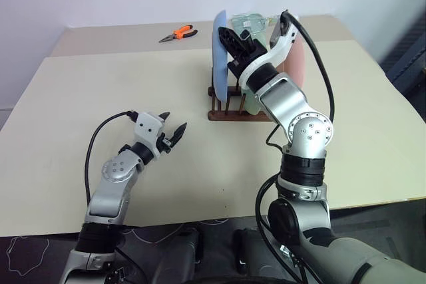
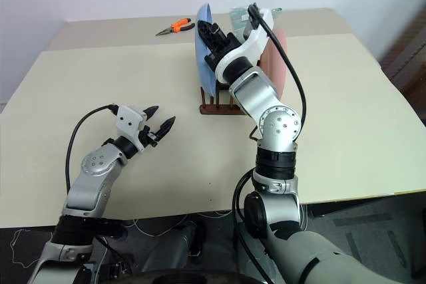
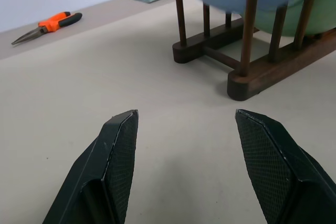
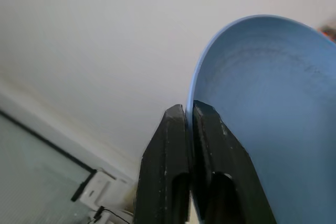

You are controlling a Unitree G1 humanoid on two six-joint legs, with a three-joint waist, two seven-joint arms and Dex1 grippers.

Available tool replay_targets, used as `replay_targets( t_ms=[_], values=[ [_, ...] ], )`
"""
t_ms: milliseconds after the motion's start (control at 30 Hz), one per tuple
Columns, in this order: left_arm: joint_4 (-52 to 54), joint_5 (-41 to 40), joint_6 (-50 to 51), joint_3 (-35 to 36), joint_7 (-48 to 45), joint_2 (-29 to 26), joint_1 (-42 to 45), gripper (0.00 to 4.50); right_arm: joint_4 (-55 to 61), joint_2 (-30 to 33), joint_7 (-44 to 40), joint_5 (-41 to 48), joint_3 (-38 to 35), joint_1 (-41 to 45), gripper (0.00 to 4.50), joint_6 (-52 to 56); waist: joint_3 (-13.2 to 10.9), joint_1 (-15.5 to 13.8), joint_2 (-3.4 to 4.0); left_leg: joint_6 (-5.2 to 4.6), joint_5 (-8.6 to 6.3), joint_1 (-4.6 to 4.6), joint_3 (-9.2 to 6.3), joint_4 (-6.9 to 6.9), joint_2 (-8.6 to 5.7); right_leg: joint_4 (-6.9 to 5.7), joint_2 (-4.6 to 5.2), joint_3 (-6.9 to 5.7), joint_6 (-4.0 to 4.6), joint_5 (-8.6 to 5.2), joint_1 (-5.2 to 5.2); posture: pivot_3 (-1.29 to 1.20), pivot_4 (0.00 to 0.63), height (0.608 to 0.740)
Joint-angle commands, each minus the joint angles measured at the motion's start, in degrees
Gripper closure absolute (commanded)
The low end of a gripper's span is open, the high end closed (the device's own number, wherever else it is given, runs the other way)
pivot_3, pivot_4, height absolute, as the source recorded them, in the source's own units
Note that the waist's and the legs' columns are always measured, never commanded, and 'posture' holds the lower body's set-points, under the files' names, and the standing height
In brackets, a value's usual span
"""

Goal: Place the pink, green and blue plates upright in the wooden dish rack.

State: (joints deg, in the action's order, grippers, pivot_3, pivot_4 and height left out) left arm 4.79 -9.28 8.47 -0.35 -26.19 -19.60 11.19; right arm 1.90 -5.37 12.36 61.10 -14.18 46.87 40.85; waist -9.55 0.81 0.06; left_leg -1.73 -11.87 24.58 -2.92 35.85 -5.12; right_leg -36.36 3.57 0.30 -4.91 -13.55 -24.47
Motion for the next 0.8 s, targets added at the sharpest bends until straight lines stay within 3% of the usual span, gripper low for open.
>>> replay_targets(
  t_ms=[33, 133, 500, 633, 700, 800],
  values=[
    [2.2, 0.1, -0.5, 0.1, 0.0, 0.2, 0.1, 1.48, 0.4, 1.0, -0.7, -1.9, 0.8, 2.1, 2.52, -0.4, 0.0, 0.0, 0.01, 0.0, 0.0, 0.0, 0.0, 0.0, 0.0, 0.0, 0.0, 0.0, 0.0, 0.0, 0.0, 0.0, 0.15, 0.726],
    [2.2, 0.2, -0.6, -0.1, 0.0, 0.1, -0.1, 1.48, 1.0, 3.3, -3.4, -5.7, 3.3, 3.1, 1.01, -0.3, 0.0, 0.0, 0.02, 0.0, 0.0, 0.01, 0.0, 0.0, 0.0, 0.0, 0.0, 0.0, 0.0, 0.0, 0.0, 0.0, 0.15, 0.726],
    [2.4, 0.3, -0.5, -1.1, 0.3, 0.7, -0.3, 1.48, 4.0, 14.8, -17.6, -20.7, 12.9, 7.1, 1.01, -1.6, 0.0, 0.0, 0.02, 0.0, 0.0, 0.01, 0.01, 0.0, 0.0, 0.02, 0.01, 0.0, 0.0, 0.0, 0.0, 0.0, 0.15, 0.726],
    [2.2, 0.4, -0.7, -1.2, 0.2, 0.9, -0.6, 1.48, 5.8, 25.4, -22.1, -33.7, 15.2, 8.1, 1.01, -9.1, 0.0, -0.4, 0.01, 0.0, 0.0, 0.04, 0.0, 0.04, -0.01, 0.09, 0.03, -0.03, 0.0, 0.0, -0.01, 0.0, 0.15, 0.726],
    [2.6, 0.8, -0.9, -0.9, 0.3, 0.5, -1.1, 1.48, 7.7, 30.9, -27.2, -34.5, 12.3, 4.9, 1.01, -12.1, 0.0, -0.6, 0.0, 0.01, -0.02, 0.05, -0.01, 0.05, -0.02, 0.16, 0.05, -0.04, 0.01, -0.01, -0.01, 0.0, 0.15, 0.726],
    [2.7, 0.6, -0.8, 0.5, 0.4, -0.4, -2.1, 1.48, 10.1, 40.0, -35.5, -32.1, 4.0, -3.9, 0.18, -14.0, 0.0, -1.5, -0.06, -0.06, -0.06, 0.06, -0.01, 0.02, -0.01, 0.27, 0.05, -0.05, -0.01, -0.01, 0.12, 0.0, 0.15, 0.726]
  ],
)
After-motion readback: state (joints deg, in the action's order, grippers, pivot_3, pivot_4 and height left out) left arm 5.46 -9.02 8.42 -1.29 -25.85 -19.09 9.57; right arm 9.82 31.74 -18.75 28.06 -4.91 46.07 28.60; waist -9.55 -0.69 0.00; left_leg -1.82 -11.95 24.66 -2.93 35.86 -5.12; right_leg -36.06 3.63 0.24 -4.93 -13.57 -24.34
